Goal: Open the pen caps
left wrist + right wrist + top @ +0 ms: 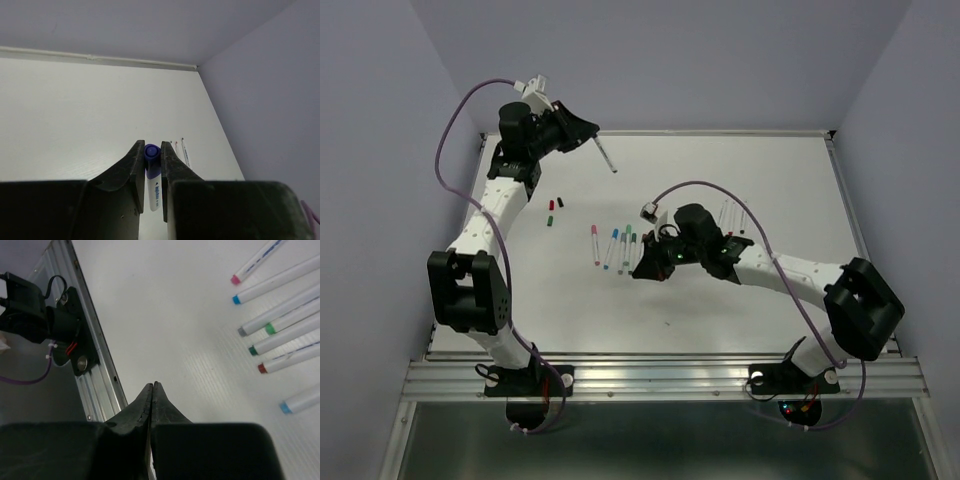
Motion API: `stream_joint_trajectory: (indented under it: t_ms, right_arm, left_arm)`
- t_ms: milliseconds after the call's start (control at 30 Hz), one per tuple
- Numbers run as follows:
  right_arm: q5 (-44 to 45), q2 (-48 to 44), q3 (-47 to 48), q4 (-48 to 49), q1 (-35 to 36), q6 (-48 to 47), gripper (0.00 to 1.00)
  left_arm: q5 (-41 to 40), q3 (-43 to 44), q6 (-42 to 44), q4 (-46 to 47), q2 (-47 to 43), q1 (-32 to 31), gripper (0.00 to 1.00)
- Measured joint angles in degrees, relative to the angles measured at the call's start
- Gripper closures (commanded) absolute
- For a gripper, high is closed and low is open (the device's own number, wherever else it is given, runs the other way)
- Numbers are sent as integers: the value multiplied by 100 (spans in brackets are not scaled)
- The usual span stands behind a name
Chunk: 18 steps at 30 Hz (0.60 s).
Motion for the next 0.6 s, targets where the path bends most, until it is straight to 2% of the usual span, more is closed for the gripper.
stream_joint_trajectory:
  t_ms: [67, 100, 133, 167, 200, 233, 400, 600]
  right_arm:
    - [308, -114, 24, -61, -2, -13, 86]
    - [483, -186, 48, -72, -2, -20, 71]
    - [737, -256, 87, -105, -2, -24, 38]
    - [1021, -304, 153, -131, -13, -74, 24]
    - [1220, -323, 219, -168, -13, -79, 15]
    - [1543, -339, 352, -181, -31, -164, 2]
    - [2334, -299, 953, -190, -83, -409, 0]
    - [2745, 188, 1840, -153, -151, -669, 0]
  left_arm:
    - [31, -153, -2, 13, -61, -7, 100]
    - [50, -247, -2, 20, -107, -9, 100]
    - [70, -361, -7, 61, -160, -11, 100]
    - [116, -485, -9, 52, -234, -11, 100]
    - [151, -568, -13, 55, -284, -13, 100]
    - [181, -710, -28, 79, -369, -20, 100]
    - [212, -1176, -83, 157, -761, -188, 100]
    - [264, -1429, -129, 249, -1174, -632, 100]
